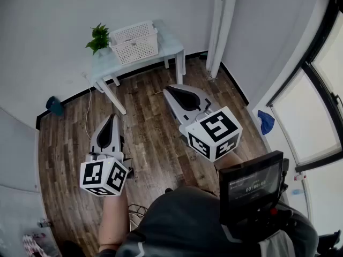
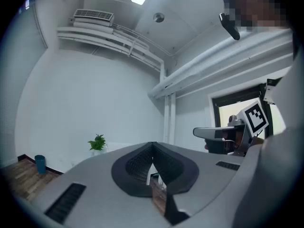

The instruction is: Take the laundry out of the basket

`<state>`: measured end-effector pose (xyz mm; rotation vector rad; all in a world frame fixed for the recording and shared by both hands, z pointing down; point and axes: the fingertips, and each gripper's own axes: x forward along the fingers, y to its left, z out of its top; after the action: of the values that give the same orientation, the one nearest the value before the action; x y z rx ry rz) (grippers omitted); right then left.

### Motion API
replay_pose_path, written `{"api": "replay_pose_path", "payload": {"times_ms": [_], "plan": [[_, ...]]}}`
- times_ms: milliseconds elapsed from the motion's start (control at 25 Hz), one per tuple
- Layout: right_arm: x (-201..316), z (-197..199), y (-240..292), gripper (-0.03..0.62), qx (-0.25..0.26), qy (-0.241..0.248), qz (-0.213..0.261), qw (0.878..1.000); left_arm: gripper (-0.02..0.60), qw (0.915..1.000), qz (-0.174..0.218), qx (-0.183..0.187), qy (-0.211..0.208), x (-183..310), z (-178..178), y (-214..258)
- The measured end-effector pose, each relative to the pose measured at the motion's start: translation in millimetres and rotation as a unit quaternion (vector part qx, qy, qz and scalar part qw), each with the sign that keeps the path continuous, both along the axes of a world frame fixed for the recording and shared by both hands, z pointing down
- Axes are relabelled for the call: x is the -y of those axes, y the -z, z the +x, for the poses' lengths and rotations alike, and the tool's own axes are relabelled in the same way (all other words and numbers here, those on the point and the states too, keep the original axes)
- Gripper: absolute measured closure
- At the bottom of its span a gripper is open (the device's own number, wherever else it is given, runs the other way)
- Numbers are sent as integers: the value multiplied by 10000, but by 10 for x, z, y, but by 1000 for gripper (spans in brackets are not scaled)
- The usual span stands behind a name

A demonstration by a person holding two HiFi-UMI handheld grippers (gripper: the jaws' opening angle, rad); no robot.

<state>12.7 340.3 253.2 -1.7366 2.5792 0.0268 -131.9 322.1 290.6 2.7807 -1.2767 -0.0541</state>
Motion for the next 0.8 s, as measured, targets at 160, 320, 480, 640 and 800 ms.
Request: {"api": "replay_pose_path", "payload": {"times_ms": [160,320,480,640,800], "plan": [[13,-21,0,578,-10,26,-38,10000,572,10000,47,16,55,26,-50,33],[0,-40,38,577,-28,77,35,10000,572,9999,74,-13,145,34,-122,74],[-18,-26,108,577,73,107,110,9999,572,9999,78,4,131,-17,-95,86],[21,-45,80,577,-17,21,33,10000,572,10000,53,-6,79,-4,-99,58],[305,-426,-55,577,-219,-126,-67,9997,572,9999,37,-156,64,263,-526,-97]]}}
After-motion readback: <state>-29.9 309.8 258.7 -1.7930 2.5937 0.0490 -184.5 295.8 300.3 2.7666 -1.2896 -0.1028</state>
